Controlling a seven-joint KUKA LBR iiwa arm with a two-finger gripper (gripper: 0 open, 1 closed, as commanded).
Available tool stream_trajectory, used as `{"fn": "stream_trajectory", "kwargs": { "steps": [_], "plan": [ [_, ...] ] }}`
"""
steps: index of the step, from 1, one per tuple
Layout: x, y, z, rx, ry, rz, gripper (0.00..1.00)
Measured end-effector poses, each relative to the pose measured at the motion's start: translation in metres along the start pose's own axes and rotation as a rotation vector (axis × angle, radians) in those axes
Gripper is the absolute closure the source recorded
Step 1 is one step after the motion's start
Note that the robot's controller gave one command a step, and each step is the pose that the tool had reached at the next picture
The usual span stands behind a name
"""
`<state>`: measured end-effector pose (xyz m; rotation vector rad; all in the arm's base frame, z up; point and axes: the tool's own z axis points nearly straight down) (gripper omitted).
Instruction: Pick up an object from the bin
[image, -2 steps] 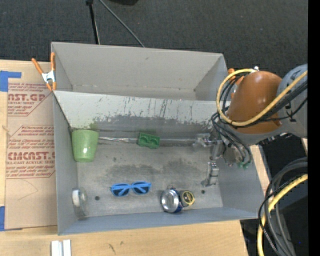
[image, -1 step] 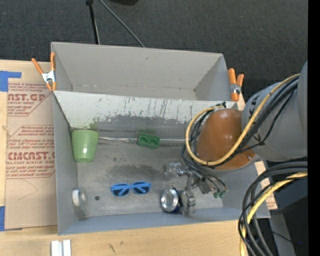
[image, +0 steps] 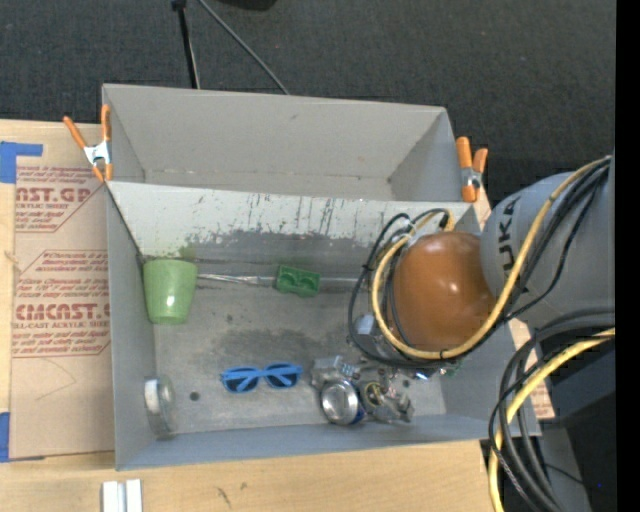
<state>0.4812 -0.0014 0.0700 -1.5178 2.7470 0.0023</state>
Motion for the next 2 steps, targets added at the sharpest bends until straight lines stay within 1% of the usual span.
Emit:
{"fn": "stream_trajectory", "kwargs": {
  "steps": [1,2],
  "plan": [
    [0.001,-0.001,-0.001,0.002,0.002,0.002,1.0],
    [-0.004,-0.062,-0.133,0.009,-0.003,0.003,1.0]
  ]
}}
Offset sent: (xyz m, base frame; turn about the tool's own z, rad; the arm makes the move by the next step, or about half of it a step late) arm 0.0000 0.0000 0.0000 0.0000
